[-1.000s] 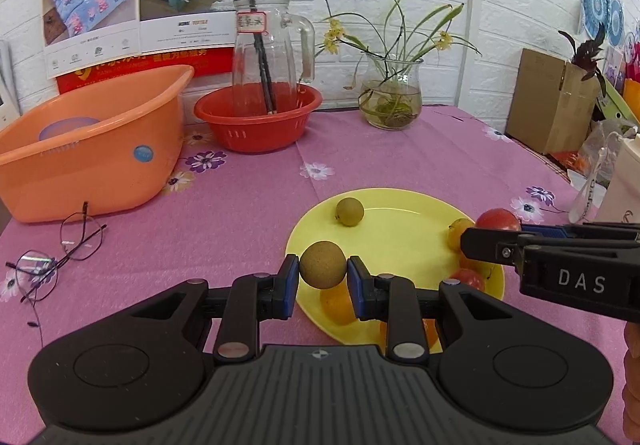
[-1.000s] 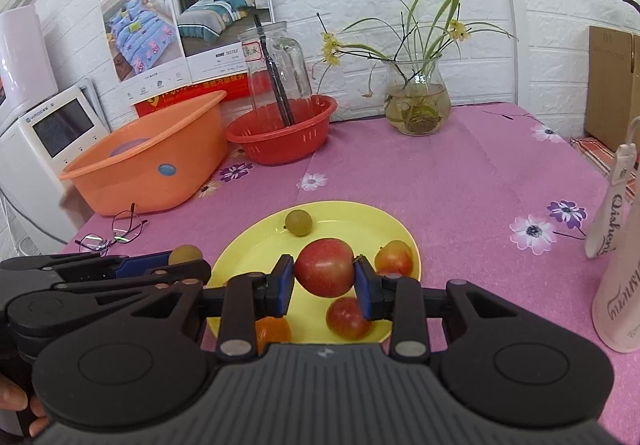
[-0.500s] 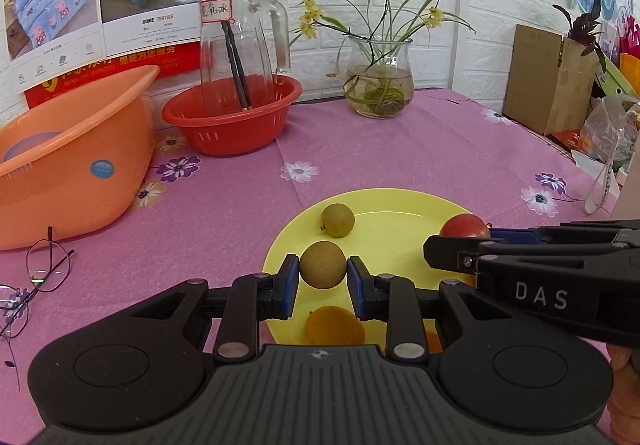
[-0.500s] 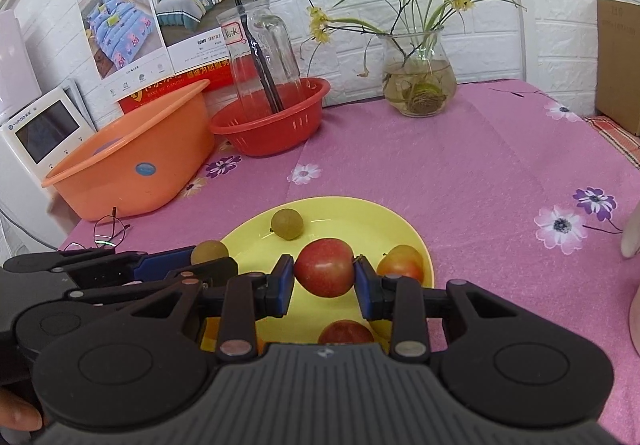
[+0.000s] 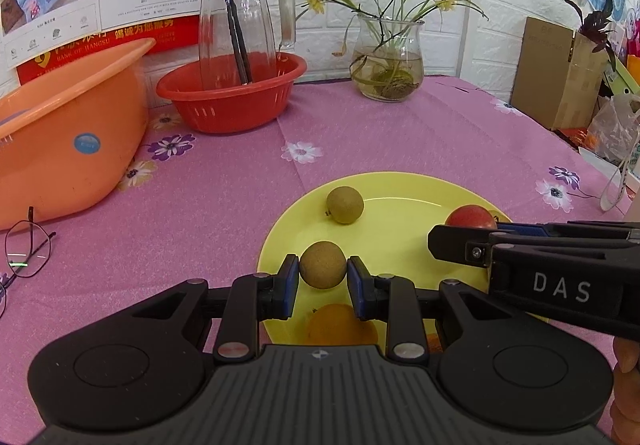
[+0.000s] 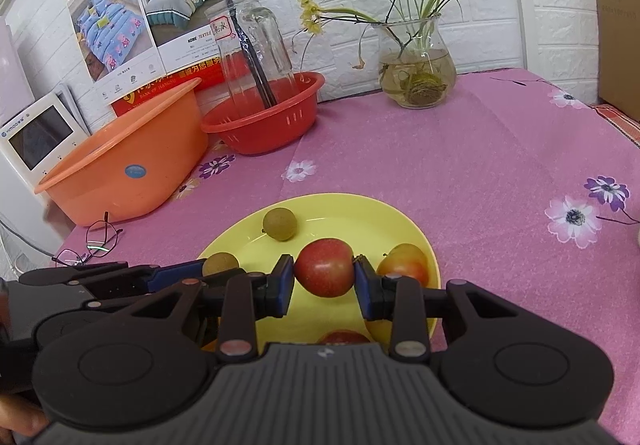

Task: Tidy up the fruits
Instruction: 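Carry the brown fruit with left tool while right tool carries the red apple to the plate, then open left tool over the plate while right tool releases the red apple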

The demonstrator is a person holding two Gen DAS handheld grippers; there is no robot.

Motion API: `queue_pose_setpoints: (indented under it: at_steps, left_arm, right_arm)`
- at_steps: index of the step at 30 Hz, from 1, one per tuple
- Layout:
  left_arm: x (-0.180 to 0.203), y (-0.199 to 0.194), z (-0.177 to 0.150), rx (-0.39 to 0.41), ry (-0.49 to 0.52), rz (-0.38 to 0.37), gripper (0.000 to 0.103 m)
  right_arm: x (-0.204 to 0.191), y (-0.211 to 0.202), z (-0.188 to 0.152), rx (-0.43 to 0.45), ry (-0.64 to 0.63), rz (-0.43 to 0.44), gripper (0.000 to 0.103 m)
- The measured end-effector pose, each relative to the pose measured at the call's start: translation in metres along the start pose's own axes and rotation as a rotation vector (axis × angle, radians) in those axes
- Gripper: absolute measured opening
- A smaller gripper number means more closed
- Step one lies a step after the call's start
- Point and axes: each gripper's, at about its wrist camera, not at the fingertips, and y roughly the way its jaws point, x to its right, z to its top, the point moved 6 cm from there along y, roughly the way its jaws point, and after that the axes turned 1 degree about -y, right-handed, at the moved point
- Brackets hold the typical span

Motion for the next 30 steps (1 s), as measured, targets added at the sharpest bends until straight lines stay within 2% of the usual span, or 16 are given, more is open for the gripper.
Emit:
queue_pose_setpoints:
  at_steps: [4,8,14,22,30]
  left_arm:
    - [-0.001,-0.001,-0.001,0.010,0.000,0.007,0.027]
    - [-0.005,-0.006,0.000,0.024,-0.009,0.013,0.037]
    - [-0.012,-0.019,0.000,0.051,-0.019,0.031,0.044]
    - [-0.010,-0.028,-0.004,0.047,-0.015,0.044,0.047]
    - [-0.001,-0.058,-0.004,0.111,0.035,0.082,0.063]
  right_arm:
    - [-0.001,0.000,0.000,0.002,-0.005,-0.002,0.077]
    - [-0.001,0.000,0.000,0.006,-0.001,0.000,0.077]
    - [0.000,-0.003,0.000,0.012,0.008,0.001,0.077]
    - [-0.001,-0.016,0.003,0.046,0.005,-0.026,0.077]
    - [-0.005,-0.040,0.006,0.096,-0.004,-0.049,0.077]
